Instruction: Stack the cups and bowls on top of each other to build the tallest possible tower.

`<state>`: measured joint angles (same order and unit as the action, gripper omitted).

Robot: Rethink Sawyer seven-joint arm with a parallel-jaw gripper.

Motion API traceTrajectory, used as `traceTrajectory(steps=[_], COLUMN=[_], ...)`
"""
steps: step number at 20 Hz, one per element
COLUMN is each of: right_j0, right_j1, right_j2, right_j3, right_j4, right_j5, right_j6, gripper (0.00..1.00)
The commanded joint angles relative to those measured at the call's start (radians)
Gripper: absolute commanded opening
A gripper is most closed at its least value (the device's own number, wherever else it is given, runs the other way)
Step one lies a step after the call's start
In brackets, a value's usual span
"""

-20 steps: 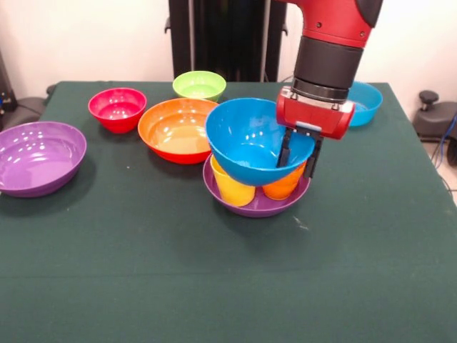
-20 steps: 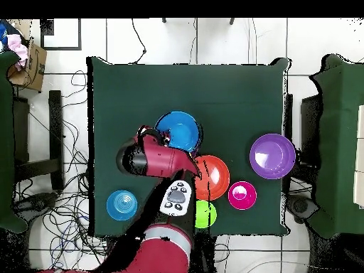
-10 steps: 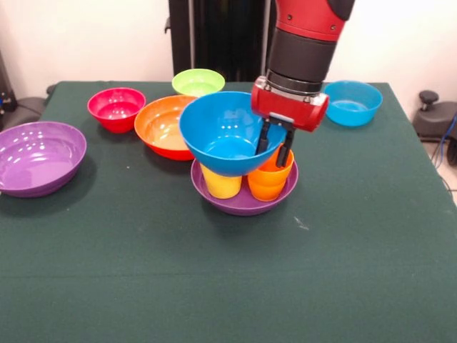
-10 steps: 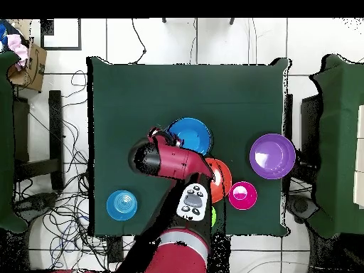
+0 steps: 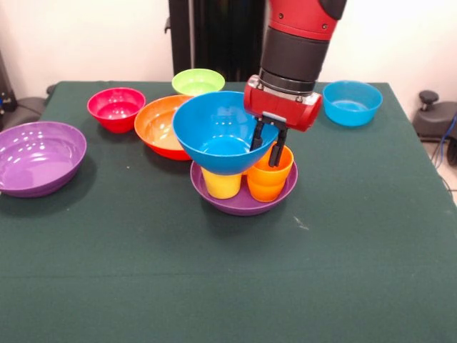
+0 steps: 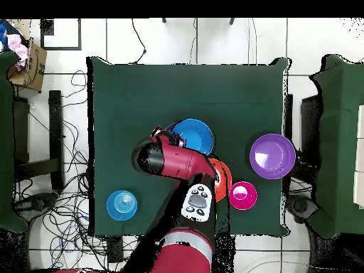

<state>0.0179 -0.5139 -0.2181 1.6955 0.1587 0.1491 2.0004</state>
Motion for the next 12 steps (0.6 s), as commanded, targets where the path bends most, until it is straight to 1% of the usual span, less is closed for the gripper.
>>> traceTrajectory(steps=[1,4,9,12], right_j0=[-0.001,0.004,0.01,0.012], right_j1=[0.106,0.103,0.093,0.093], right_j2=[0.126,0.124,0.117,0.116], right_j3=[0.125,0.134,0.133,0.134], right_j4=[-0.067,-0.065,-0.065,-0.066], right_j5=[0.091,0.078,0.091,0.074], right_j6=[0.061,0.071,0.069,0.074], gripper=[0.0,0.0,0.0,0.0])
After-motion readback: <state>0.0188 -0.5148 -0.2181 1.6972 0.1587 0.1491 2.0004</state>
